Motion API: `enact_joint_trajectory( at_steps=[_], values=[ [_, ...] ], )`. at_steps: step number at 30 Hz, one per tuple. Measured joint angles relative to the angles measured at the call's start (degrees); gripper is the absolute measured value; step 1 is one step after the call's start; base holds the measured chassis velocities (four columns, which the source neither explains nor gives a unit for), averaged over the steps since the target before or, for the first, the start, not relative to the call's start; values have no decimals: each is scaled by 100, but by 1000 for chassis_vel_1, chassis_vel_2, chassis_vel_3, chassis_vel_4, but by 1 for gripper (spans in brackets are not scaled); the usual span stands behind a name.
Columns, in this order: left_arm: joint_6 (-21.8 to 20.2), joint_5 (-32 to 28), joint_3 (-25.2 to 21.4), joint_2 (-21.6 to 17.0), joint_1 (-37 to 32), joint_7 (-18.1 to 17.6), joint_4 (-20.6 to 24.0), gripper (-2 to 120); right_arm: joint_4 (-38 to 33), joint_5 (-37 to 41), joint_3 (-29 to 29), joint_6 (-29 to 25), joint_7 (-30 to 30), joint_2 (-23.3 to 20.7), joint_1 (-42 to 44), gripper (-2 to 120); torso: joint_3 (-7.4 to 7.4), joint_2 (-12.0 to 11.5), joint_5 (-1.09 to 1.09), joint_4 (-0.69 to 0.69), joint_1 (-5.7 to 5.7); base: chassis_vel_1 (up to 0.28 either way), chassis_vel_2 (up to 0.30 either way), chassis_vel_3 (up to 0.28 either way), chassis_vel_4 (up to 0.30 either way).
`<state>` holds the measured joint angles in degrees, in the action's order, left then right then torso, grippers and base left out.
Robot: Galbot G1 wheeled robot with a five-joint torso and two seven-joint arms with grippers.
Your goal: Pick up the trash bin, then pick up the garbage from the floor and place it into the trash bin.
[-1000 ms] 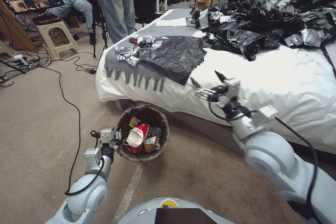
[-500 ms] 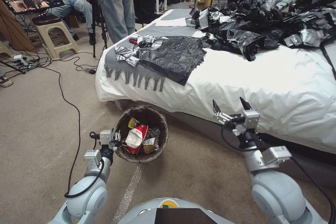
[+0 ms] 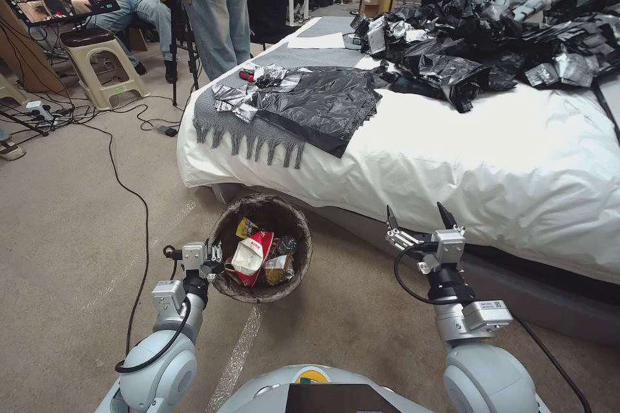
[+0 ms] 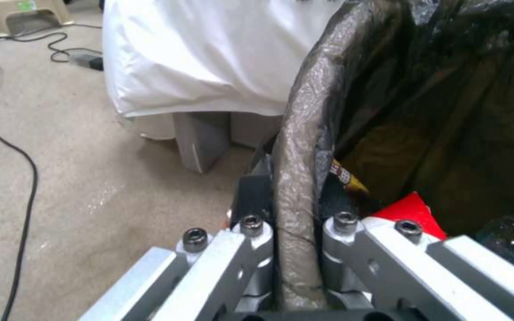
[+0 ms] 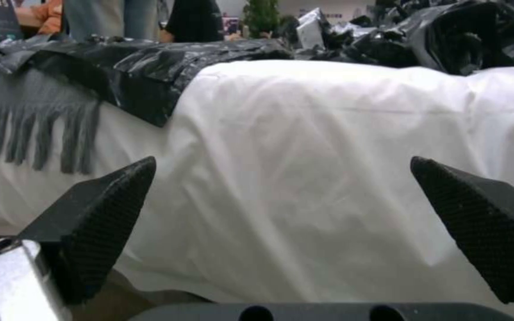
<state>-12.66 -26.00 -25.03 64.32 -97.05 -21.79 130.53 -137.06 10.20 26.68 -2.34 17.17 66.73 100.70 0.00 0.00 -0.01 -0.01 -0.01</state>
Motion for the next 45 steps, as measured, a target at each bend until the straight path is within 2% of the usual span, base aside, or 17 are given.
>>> enact_joint_trajectory(
  at_steps=[21, 45],
  values=[
    [14, 44, -13, 73, -67, -2, 22, 4, 101, -54, -224, -17, -6, 2, -96, 100, 0, 0, 0, 1, 0, 64, 64, 70, 69],
    [16, 58, -17, 150, -53, -1, 50, 4, 145, -19, -285, -23, -21, 67, -210, 100, 0, 0, 1, 2, 0, 131, 126, 123, 131]
  ],
)
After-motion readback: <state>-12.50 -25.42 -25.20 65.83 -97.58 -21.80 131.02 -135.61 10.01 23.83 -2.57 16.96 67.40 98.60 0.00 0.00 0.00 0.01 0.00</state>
